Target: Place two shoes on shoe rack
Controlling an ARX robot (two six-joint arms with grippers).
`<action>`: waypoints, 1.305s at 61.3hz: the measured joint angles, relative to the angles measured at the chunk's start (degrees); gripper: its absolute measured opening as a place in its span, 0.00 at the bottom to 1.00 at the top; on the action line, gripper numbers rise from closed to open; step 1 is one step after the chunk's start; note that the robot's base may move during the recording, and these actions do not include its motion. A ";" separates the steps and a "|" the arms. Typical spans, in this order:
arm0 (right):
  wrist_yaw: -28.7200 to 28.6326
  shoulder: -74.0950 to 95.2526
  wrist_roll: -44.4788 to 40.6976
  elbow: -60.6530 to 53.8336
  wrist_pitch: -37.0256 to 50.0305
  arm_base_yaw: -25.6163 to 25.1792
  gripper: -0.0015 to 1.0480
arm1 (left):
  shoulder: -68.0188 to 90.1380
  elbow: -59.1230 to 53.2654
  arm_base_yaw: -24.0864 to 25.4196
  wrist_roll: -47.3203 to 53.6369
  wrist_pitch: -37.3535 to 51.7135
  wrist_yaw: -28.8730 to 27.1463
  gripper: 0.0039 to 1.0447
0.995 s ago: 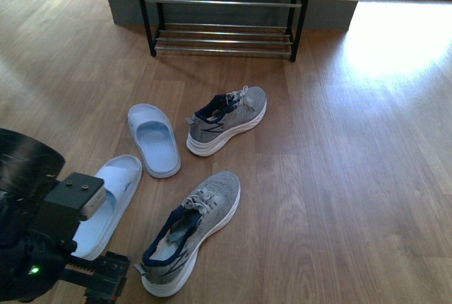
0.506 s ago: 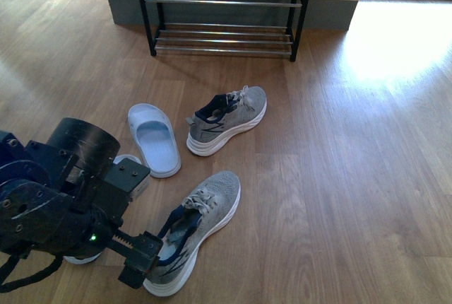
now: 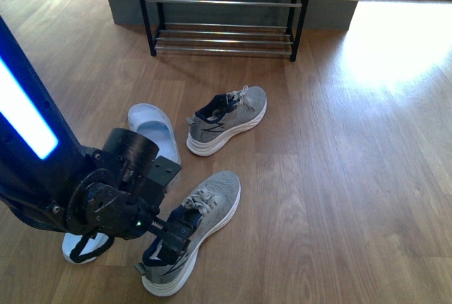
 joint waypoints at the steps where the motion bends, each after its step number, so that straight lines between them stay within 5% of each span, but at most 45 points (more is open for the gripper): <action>1: 0.00 0.00 0.00 0.00 0.00 -0.02 0.91 | 0.72 0.66 -0.09 -0.15 0.42 0.39 0.91; 12: 0.00 0.00 0.00 0.00 0.00 -0.02 0.91 | 6.69 6.08 -1.11 -1.33 3.67 2.40 0.90; 24: 0.02 0.00 0.00 0.00 0.00 -0.02 0.91 | 9.75 8.79 -1.86 -1.64 6.23 4.81 0.55; 45: 0.02 0.00 0.00 0.00 0.00 -0.02 0.91 | 5.66 2.45 -1.97 2.19 10.43 -1.90 0.02; 64: 0.02 0.00 0.00 0.00 0.00 -0.02 0.91 | -23.56 -17.27 5.62 -1.29 9.97 -3.43 0.01; 80: 0.02 0.00 0.00 0.00 0.00 -0.02 0.91 | -58.51 -35.04 14.16 -3.54 -0.72 0.20 0.01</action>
